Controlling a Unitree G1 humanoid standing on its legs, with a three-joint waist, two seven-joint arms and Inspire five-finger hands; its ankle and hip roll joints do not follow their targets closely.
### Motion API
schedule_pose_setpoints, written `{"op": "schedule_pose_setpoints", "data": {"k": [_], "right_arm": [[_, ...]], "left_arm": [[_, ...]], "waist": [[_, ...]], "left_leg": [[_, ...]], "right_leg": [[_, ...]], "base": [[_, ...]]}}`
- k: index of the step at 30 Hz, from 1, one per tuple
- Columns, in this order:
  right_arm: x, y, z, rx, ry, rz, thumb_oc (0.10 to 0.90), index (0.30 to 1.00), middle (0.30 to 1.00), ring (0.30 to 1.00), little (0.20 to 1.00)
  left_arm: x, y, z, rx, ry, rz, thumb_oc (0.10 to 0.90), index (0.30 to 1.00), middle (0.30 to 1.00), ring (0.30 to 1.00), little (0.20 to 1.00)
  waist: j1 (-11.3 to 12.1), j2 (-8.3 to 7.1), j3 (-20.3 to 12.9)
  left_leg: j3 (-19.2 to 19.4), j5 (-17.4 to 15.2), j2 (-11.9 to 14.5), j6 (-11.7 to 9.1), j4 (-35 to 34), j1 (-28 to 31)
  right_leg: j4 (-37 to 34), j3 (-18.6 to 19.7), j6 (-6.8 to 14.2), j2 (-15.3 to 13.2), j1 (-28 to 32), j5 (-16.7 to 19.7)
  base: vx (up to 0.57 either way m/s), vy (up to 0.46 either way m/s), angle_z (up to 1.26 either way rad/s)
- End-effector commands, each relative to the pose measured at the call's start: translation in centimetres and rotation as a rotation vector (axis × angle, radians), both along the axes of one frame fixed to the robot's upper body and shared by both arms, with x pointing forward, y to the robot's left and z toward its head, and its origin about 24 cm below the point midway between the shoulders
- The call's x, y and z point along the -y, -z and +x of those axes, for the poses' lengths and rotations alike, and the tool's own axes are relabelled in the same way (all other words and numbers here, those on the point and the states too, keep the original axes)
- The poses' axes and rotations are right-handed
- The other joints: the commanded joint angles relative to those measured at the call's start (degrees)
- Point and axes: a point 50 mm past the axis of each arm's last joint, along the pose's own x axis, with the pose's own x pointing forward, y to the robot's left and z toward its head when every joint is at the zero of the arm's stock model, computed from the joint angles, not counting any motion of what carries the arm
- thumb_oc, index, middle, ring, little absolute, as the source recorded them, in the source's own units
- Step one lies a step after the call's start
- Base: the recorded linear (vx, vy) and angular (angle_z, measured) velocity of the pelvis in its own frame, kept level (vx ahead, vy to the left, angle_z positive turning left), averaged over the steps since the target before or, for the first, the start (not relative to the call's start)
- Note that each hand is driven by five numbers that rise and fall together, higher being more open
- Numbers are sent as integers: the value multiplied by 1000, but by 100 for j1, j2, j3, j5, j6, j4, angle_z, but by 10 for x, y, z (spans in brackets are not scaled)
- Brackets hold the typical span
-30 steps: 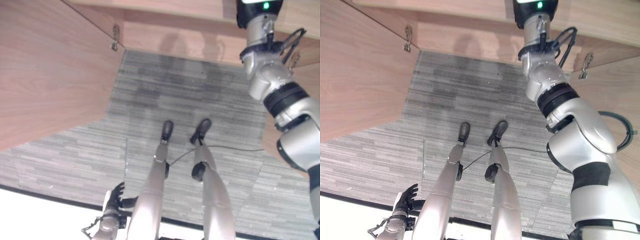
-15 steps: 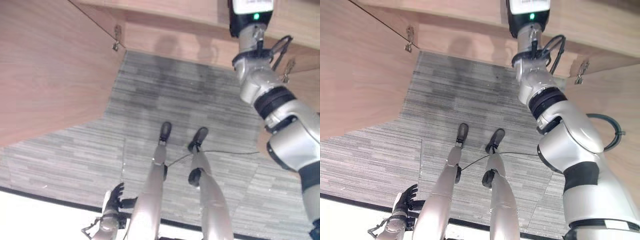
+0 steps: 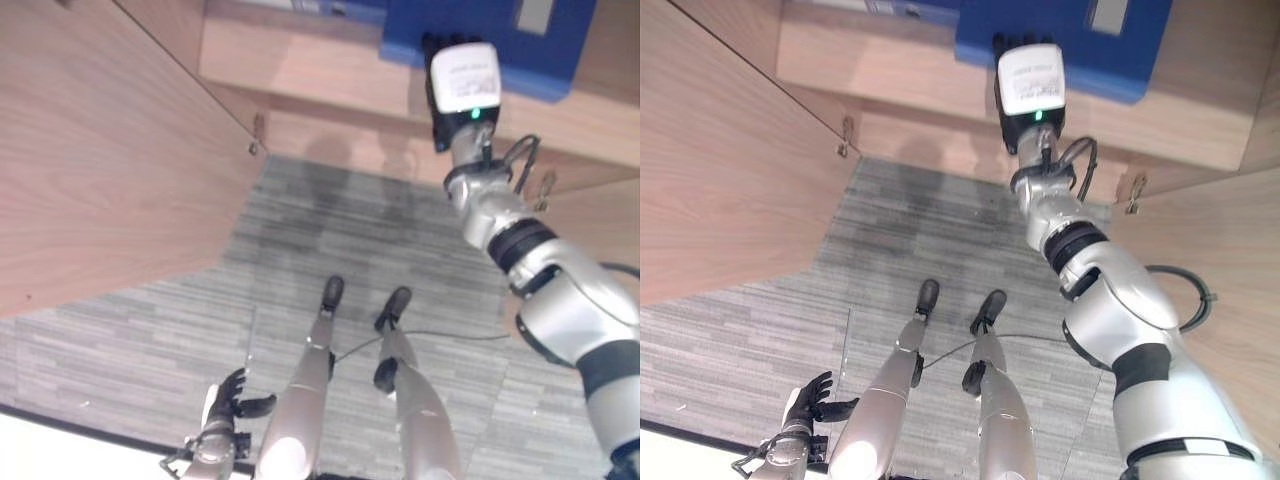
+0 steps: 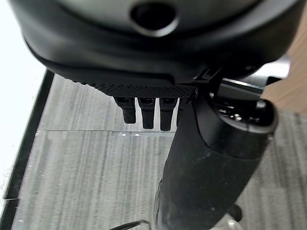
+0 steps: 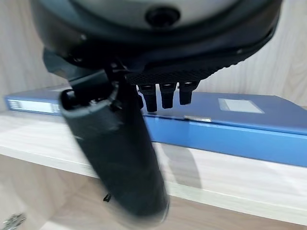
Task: Put the empty folder in the office cabinet
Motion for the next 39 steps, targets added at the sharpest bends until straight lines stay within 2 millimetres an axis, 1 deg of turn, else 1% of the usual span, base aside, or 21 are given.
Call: {"op": "schedule_pose_setpoints", "data": {"k": [1, 4, 5, 8, 9, 10, 12, 18, 23, 27, 30, 31, 32, 33, 34, 35, 37, 39], "right_arm": [[-5, -21, 0, 77, -19, -46, 800, 900, 900, 900, 900], [-1, -12, 1, 47, -10, -43, 800, 900, 900, 900, 900], [-1, -12, 1, 47, -10, -43, 800, 900, 900, 900, 900], [4, -1, 1, 14, 8, -27, 800, 900, 900, 900, 900], [4, -1, 1, 13, 8, -27, 800, 900, 900, 900, 900], [5, 5, 1, -6, 9, -22, 800, 900, 900, 900, 900], [5, 10, 1, -22, 4, -12, 800, 900, 900, 900, 900], [6, 6, 1, -6, -2, 20, 800, 900, 900, 900, 900], [2, -2, -1, 38, -34, 69, 800, 900, 900, 900, 900], [-5, -9, -7, 101, -96, 103, 800, 900, 900, 900, 900], [-4, -5, -12, 134, -125, 145, 800, 900, 900, 900, 900], [1, 1, -17, 156, -132, 186, 800, 900, 900, 900, 900], [3, 8, -20, 158, -138, 218, 800, 900, 900, 900, 900], [4, 9, -20, 157, -137, 218, 800, 900, 900, 900, 900], [8, 16, -23, 159, -137, 260, 800, 900, 900, 900, 900], [15, 29, -31, 152, -147, 319, 800, 900, 900, 900, 900], [18, 54, -43, 116, -171, 399, 800, 900, 900, 900, 900], [31, 76, -58, 87, -162, 470, 800, 900, 900, 900, 900]], "left_arm": [[-32, 16, -62, -208, -39, 95, 800, 900, 900, 900, 900], [-34, 18, -65, -228, -41, 101, 800, 900, 900, 900, 900], [-34, 18, -65, -228, -41, 101, 800, 900, 900, 900, 900], [-33, 20, -70, -249, -41, 99, 800, 900, 900, 900, 900], [-33, 20, -70, -249, -41, 100, 800, 900, 900, 900, 900], [-33, 21, -72, -261, -42, 99, 800, 900, 900, 900, 900], [-34, 22, -76, -278, -45, 100, 800, 900, 900, 900, 900], [-32, 25, -81, -293, -50, 97, 800, 900, 900, 900, 900], [-32, 28, -89, -329, -76, 95, 800, 900, 900, 900, 900], [-30, 31, -93, -351, -95, 89, 800, 900, 900, 900, 900], [-27, 32, -93, -357, -103, 84, 800, 900, 900, 900, 900], [-24, 33, -93, -361, -103, 79, 800, 900, 900, 900, 900], [-21, 34, -93, -365, -102, 74, 800, 900, 900, 900, 900], [-21, 34, -93, -365, -102, 75, 800, 900, 900, 900, 900], [-19, 35, -94, -372, -104, 72, 800, 900, 900, 900, 900], [-16, 38, -98, -389, -108, 61, 800, 900, 900, 900, 900], [-12, 41, -104, -421, -128, 48, 800, 900, 900, 900, 900], [-12, 42, -110, -447, -152, 46, 800, 900, 900, 900, 900]], "waist": [[124, -64, -173], [168, -58, -300], [168, -57, -300], [205, -25, -451], [202, -25, -453], [212, -25, -526], [232, -26, -621], [239, 14, -687], [222, -17, -781], [188, -45, -850], [156, -63, -896], [113, -59, -915], [89, -56, -960], [90, -58, -966], [63, -64, -1002], [16, -62, -1087], [-99, -87, -1196], [-193, -77, -1275]], "left_leg": [[30, -572, -191, 200, -200, 398], [-29, -508, -169, 187, -315, 496], [-29, -507, -168, 187, -316, 496], [-149, -448, -180, 173, -421, 583], [-152, -448, -180, 173, -422, 583], [-194, -437, -189, 165, -435, 583], [-240, -429, -185, 164, -439, 589], [-316, -417, -189, 183, -436, 582], [-316, -417, -187, 189, -435, 560], [-305, -447, -176, 197, -438, 620], [-308, -474, -187, 204, -441, 669], [-266, -365, -241, 249, -414, 644], [-265, -397, -239, 256, -415, 696], [-269, -393, -242, 257, -416, 693], [-254, -425, -240, 266, -414, 754], [-215, -508, -221, 280, -411, 893], [-151, -636, -200, 297, -396, 1113], [-106, -790, -178, 317, -299, 1327]], "right_leg": [[-52, 3, 597, -276, 213, -132], [-68, -31, 583, -262, 311, -185], [-68, -32, 582, -262, 311, -185], [-63, -107, 565, -260, 409, -256], [-64, -111, 565, -260, 411, -257], [-74, -156, 558, -257, 464, -281], [-77, -225, 560, -257, 490, -301], [3, -244, 536, -283, 463, -351], [31, -228, 514, -271, 461, -388], [47, -204, 506, -265, 503, -421], [41, -200, 502, -266, 571, -446], [64, -297, 455, -343, 576, -354], [76, -293, 454, -344, 631, -385], [74, -297, 455, -347, 630, -383], [81, -303, 457, -352, 693, -408], [120, -300, 456, -369, 814, -470], [183, -260, 452, -374, 1005, -570], [265, -244, 444, -403, 1227, -688]], "base": [[59, -31, 3], [41, -35, 4], [39, -38, 5], [28, -26, 2], [32, -31, 14], [28, -29, 20], [31, -28, 23], [5, -4, 3], [3, -2, 1], [0, 0, 0], [8, 15, -2], [-21, 42, 2], [-22, 43, 8], [63, -4, 10], [101, 3, 14], [159, -1, 11], [189, 5, 5], [227, 15, 3]]}}
